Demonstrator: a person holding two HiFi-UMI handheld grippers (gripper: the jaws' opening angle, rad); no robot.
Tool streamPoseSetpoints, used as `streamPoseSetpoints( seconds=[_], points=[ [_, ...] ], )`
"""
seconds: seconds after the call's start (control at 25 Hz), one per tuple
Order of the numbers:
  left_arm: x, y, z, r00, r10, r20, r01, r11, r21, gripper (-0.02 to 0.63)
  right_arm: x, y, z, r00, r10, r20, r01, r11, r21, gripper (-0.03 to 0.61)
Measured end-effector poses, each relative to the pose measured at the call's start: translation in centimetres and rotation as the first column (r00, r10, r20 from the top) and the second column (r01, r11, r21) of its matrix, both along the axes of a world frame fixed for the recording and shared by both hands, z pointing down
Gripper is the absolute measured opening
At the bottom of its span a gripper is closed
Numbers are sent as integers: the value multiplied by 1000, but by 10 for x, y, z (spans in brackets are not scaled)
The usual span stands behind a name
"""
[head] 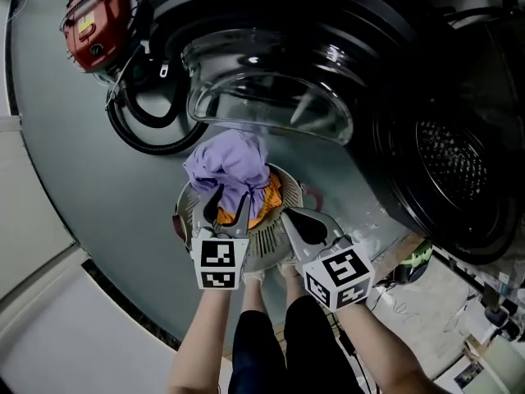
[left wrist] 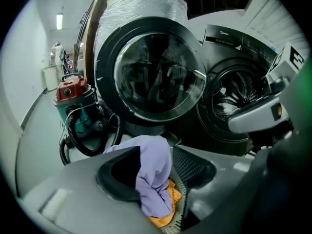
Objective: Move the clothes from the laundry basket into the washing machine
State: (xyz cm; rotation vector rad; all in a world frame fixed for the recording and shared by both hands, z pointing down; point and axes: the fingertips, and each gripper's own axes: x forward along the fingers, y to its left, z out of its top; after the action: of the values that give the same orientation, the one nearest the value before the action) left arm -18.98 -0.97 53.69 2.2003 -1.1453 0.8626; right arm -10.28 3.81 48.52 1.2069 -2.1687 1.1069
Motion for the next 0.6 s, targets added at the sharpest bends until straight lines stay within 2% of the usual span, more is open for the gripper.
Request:
streamPoseSetpoints(
  seconds=[0.28,0.44,0.52,0.6],
  points=[
    [10,-13,42,998,49,34,-49,999,-8,250,10,3,23,1000,26,-18,-26,999,-24,26],
    [12,-28,52,994,62,86,-64,998,21,255,10,7,32,1000,25,-13,-26,999,-34,26],
    [17,-34,59,988,95,118,-100,994,36,260,10,8,35,1000,18,-5,-18,999,-36,26],
    [24,-36,67,979,143,146,-148,989,25,301,10,8,37,1000,11,-7,-11,999,-35,26]
  ],
)
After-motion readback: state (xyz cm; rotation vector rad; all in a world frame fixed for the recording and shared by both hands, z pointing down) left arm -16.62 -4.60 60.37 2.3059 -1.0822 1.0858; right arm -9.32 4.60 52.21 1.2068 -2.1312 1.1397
